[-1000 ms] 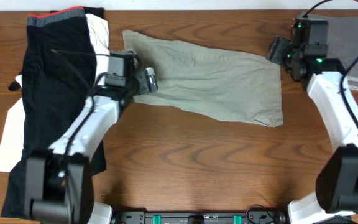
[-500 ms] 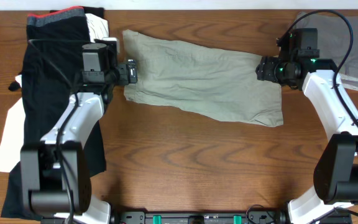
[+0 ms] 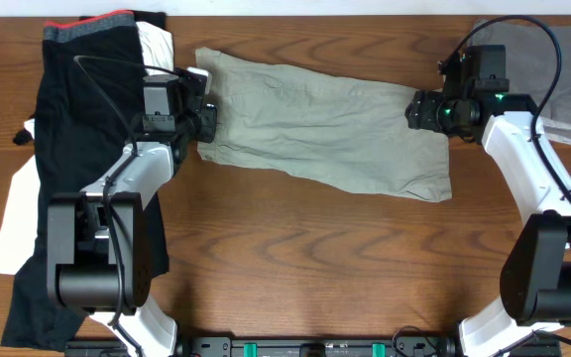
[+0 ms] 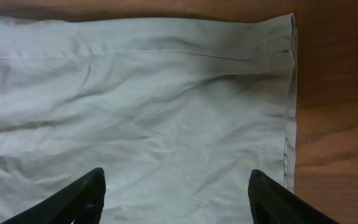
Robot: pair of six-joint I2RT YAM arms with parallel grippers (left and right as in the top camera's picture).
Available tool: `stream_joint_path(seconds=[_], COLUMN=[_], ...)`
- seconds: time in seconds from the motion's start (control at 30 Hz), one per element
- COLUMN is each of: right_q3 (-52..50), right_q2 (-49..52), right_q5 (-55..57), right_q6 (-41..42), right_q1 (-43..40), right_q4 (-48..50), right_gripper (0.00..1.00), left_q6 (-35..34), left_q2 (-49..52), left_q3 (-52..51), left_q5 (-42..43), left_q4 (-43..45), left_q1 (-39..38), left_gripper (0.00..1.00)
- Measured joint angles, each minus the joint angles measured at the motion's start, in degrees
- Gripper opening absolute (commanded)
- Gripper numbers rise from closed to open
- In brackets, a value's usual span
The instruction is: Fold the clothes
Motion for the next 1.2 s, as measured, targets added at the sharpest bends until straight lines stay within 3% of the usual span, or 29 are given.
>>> stream_joint_path(seconds=[0.17, 0.57, 0.77, 0.93, 1.13, 1.2], right_q3=[0.0, 0.0, 0.0, 0.0, 0.0, 0.0], right_q2=[0.0, 0.0, 0.0, 0.0, 0.0, 0.0], right_q5=[0.0, 0.0, 0.0, 0.0, 0.0, 0.0], right_q6=[0.0, 0.0, 0.0, 0.0, 0.0, 0.0], right_q1=[0.0, 0.0, 0.0, 0.0, 0.0, 0.0], right_q4=[0.0, 0.0, 0.0, 0.0, 0.0, 0.0], right_gripper=[0.72, 0.73, 0.72, 0.73, 0.72, 0.69], left_q6=[0.9, 0.0, -0.7, -0.4, -4.1, -6.2], left_q2=[1.0, 5.8, 5.8, 5.8, 5.8, 5.8], left_q3=[0.0, 0.0, 0.0, 0.1, 0.1, 0.2], left_q5=[0.0, 0.5, 4.7, 6.0, 5.3, 5.1], left_q4=[0.9, 1.3, -1.8, -3.9, -5.6, -7.1], left_q1=[0.1, 3.9, 3.5, 3.2, 3.3, 3.3], left_gripper=[0.58, 0.6, 0.3, 0.28, 0.06, 0.06])
